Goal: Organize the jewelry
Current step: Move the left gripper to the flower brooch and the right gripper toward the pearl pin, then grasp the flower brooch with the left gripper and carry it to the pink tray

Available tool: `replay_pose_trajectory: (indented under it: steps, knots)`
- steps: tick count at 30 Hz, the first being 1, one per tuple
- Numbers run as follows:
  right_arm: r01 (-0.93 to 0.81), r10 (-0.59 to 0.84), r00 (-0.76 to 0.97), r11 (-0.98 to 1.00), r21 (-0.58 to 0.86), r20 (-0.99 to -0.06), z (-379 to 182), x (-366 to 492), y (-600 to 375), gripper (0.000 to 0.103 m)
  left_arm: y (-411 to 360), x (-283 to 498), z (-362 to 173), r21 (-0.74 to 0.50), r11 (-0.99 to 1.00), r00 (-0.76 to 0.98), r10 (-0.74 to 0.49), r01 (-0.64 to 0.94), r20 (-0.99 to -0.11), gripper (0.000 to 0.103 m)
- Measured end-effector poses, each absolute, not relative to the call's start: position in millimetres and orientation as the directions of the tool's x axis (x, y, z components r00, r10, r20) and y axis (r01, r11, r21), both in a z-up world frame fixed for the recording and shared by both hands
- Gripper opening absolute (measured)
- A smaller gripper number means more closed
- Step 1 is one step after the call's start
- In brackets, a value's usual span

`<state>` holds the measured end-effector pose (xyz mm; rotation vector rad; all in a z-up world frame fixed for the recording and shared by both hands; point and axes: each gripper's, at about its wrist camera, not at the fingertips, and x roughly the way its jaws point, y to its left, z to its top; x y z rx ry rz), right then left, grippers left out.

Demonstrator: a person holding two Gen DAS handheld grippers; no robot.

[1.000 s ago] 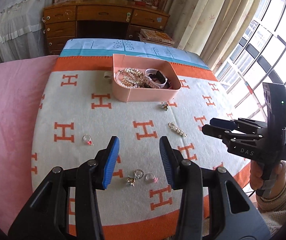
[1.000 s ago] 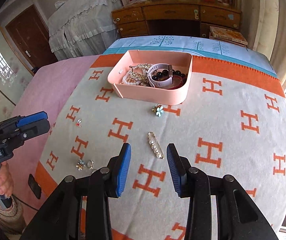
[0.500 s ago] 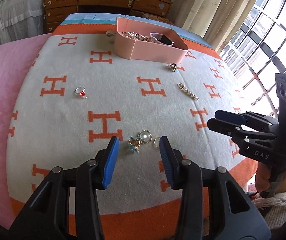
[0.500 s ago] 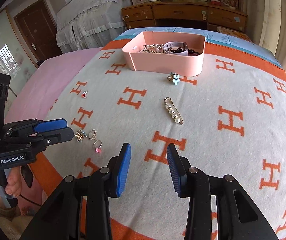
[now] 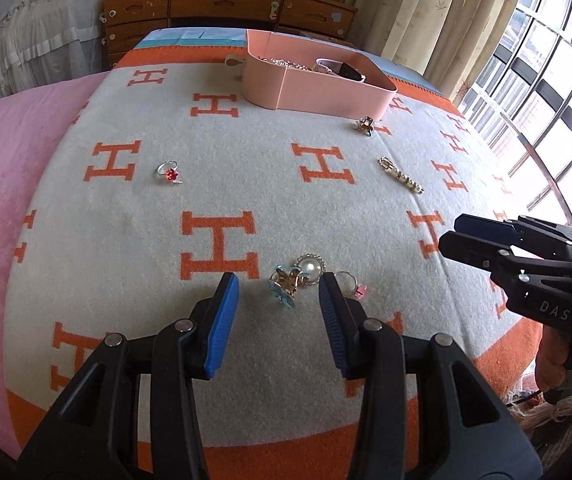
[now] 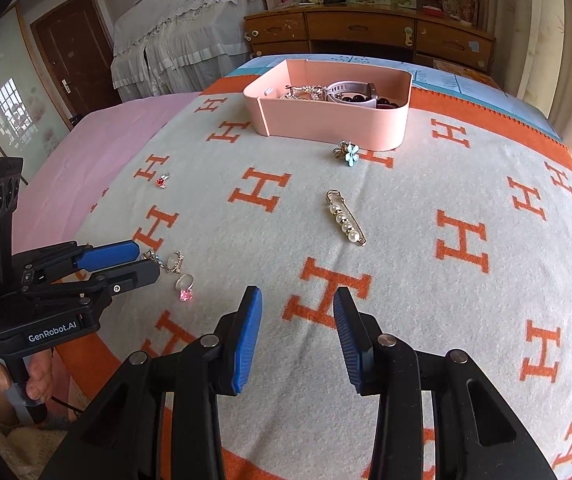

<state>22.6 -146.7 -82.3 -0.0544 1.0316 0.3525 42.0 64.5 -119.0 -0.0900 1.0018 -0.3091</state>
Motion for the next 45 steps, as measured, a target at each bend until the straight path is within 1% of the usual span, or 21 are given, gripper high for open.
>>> replay_pose_trajectory:
  steps: [2,4,5,6,7,10,13,17,22,28,36,39,41,42,43,45]
  knots:
    - [-0.309,0.259,0.464,0.944,0.119,-0.847,-83,24,-147,0.038,62,41,-121,-0.212,0.952,0.501,-0.298,0.222,-0.812,0.037]
    - [-0.302,0.255,0.469,0.946,0.118,-0.846,-83,26,-149,0.038,61,39,-122,-0.193,0.954,0.520,-0.287,0.229,-0.804,0.027]
    - [-0.295,0.250,0.474,0.949,0.115,-0.844,-83,29,-150,0.038,60,40,-123,-0.192,0.953,0.519,-0.289,0.233,-0.805,0.020]
    - [-0.285,0.243,0.479,0.952,0.112,-0.843,-83,31,-151,0.038,60,40,-123,-0.184,0.956,0.527,-0.281,0.230,-0.802,0.016]
    - [-0.273,0.235,0.483,0.956,0.110,-0.843,-82,35,-153,0.038,60,40,-123,-0.176,0.958,0.531,-0.273,0.226,-0.802,0.015]
    - [-0.235,0.228,0.490,0.964,0.124,-0.842,-81,53,-158,0.038,61,42,-123,-0.180,0.960,0.540,-0.270,0.214,-0.797,0.015]
    - [-0.211,0.202,0.510,0.972,0.106,-0.836,-79,75,-158,0.038,65,48,-120,-0.184,0.965,0.554,-0.258,0.186,-0.791,0.015]
    - [-0.187,0.184,0.515,0.977,0.100,-0.837,-82,109,-152,0.038,72,65,-110,-0.227,0.962,0.575,-0.272,0.150,-0.772,0.015]
    - [-0.153,0.165,0.483,0.983,0.103,-0.860,-93,147,-139,0.038,70,90,-98,-0.242,0.964,0.594,-0.261,0.113,-0.761,0.015]
    - [-0.146,0.109,0.504,0.989,0.040,-0.857,-94,170,-120,0.038,71,98,-100,-0.291,0.951,0.584,-0.295,0.104,-0.756,0.015]
    - [-0.125,0.064,0.469,0.992,0.006,-0.881,-112,192,-113,0.038,76,88,-108,-0.304,0.947,0.579,-0.303,0.099,-0.756,0.015]
    - [-0.132,0.031,0.482,0.991,-0.037,-0.876,-114,194,-107,0.038,75,85,-110,-0.309,0.945,0.577,-0.310,0.104,-0.756,0.015]
    - [-0.133,0.022,0.484,0.990,-0.049,-0.875,-116,195,-104,0.036,75,83,-111,-0.314,0.943,0.573,-0.318,0.108,-0.756,0.015]
    - [-0.133,0.023,0.486,0.990,-0.048,-0.874,-116,196,-103,0.032,74,82,-112,-0.316,0.942,0.572,-0.320,0.110,-0.756,0.015]
    - [-0.135,0.020,0.490,0.989,-0.053,-0.872,-117,196,-102,0.025,74,82,-112,-0.316,0.942,0.571,-0.322,0.112,-0.755,0.015]
    - [-0.140,0.015,0.492,0.988,-0.062,-0.870,-117,195,-100,0.023,74,82,-112,-0.318,0.941,0.571,-0.324,0.114,-0.755,0.015]
